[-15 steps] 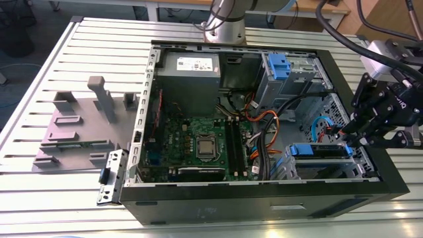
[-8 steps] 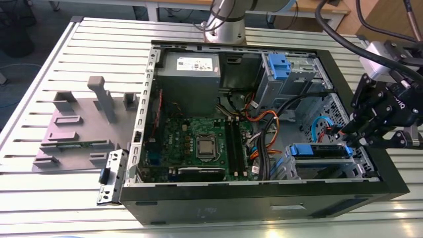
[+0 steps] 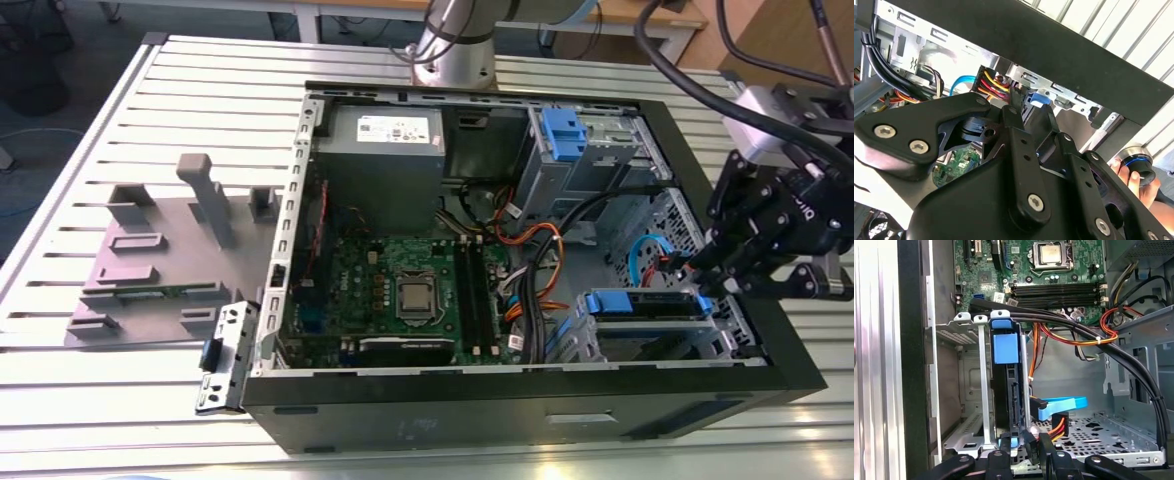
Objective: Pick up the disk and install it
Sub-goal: 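Insert the disk into the insertion slot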
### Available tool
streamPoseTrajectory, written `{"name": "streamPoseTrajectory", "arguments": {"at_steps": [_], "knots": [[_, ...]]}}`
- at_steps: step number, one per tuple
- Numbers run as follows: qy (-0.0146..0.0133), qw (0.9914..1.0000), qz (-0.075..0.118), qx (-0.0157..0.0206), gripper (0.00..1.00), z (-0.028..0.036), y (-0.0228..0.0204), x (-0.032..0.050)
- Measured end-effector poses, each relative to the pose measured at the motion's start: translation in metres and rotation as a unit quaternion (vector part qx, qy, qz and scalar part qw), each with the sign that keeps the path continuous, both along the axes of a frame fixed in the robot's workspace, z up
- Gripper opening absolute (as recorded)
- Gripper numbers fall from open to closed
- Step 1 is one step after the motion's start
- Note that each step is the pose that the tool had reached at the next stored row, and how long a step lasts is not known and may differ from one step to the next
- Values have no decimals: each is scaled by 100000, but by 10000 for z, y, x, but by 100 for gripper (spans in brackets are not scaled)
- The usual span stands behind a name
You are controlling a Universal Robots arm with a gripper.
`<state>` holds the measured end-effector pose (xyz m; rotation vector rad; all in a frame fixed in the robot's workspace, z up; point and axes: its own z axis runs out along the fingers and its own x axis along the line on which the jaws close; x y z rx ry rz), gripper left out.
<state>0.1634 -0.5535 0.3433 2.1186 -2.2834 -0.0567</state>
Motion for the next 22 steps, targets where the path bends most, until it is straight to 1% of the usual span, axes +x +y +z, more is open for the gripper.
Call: {"name": "streamPoseTrajectory", "arguments": {"at_steps": [4, 17, 19, 21, 22], "knots": [[2, 100000, -3, -28, 36, -15, 16, 5], [1, 100000, 1, -43, 36, -21, 17, 7], [0, 100000, 1, -42, 34, -21, 17, 7], [1, 100000, -2, -47, 22, -21, 17, 7], [3, 100000, 0, -54, 22, -21, 17, 7]]}}
